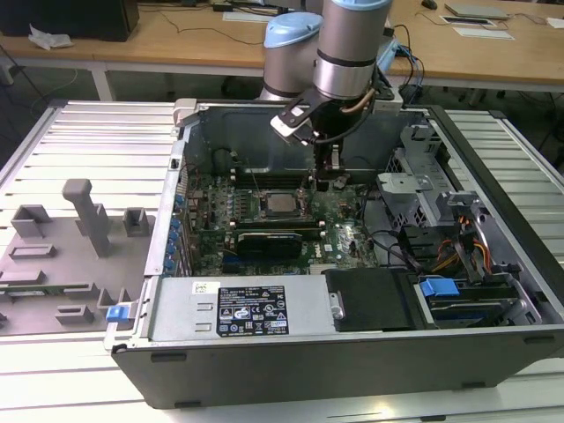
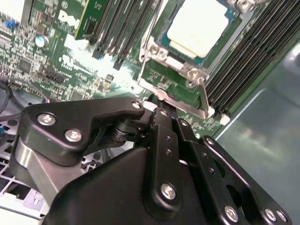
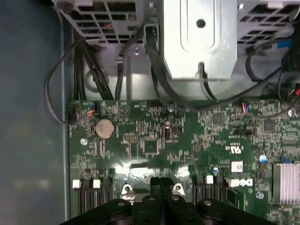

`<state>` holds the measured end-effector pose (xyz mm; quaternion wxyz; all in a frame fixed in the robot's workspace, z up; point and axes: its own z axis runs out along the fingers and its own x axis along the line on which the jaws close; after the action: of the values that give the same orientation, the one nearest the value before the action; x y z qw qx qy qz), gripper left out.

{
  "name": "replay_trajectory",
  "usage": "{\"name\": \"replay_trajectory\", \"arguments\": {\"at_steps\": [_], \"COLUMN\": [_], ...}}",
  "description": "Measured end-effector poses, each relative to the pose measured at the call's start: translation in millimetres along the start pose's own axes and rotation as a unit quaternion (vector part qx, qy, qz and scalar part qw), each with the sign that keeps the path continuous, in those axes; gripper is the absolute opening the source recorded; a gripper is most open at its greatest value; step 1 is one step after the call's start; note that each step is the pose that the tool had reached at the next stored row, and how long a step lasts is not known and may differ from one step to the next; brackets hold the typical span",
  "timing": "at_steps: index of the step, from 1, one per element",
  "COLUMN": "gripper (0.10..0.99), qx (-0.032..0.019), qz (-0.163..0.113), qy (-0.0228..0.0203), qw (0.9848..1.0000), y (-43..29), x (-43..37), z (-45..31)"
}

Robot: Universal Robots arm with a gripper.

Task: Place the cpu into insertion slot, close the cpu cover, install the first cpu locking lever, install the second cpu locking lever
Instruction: 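Close the cpu cover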

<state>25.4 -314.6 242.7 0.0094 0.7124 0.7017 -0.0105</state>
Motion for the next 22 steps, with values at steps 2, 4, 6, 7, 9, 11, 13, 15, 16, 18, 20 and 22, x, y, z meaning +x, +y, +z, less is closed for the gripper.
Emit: {"name": "replay_trajectory", "arguments": {"at_steps": [2, 4, 6, 7, 9, 11, 13, 15, 16, 18, 20, 22], "gripper": [0.106, 0.106, 0.106, 0.106, 0.106, 0.106, 0.106, 0.106, 0.106, 0.106, 0.106, 0.106], "qx": [-0.0009, -0.0018, -0.0032, -0.0038, -0.0062, -0.0074, -0.0083, -0.0087, -0.0087, -0.0086, -0.0089, -0.0091], "qz": [0.000, 0.000, 0.000, 0.000, 0.000, 0.000, 0.000, 0.000, 0.000, 0.000, -0.002, -0.012], "qy": [0.0001, 0.0000, 0.0001, 0.0001, 0.0002, 0.0002, 0.0002, 0.0002, 0.0002, 0.0001, -0.0007, -0.0040], "qw": [1.0000, 1.0000, 1.0000, 1.0000, 1.0000, 1.0000, 1.0000, 1.0000, 1.0000, 1.0000, 1.0000, 0.9999], "y": [-4.3, -9.3, -17.3, -21.2, -35.3, -41.0, -44.5, -47.4, -48.0, -48.0, -48.0, -48.1], "x": [0.0, -0.1, -0.2, -0.3, -0.4, -0.4, -0.4, -0.4, -0.4, -0.4, -0.3, -0.4], "z": [0.0, 0.0, 0.0, 0.1, 0.9, 3.4, 5.6, 7.9, 8.8, 8.7, 9.0, 8.9]}}
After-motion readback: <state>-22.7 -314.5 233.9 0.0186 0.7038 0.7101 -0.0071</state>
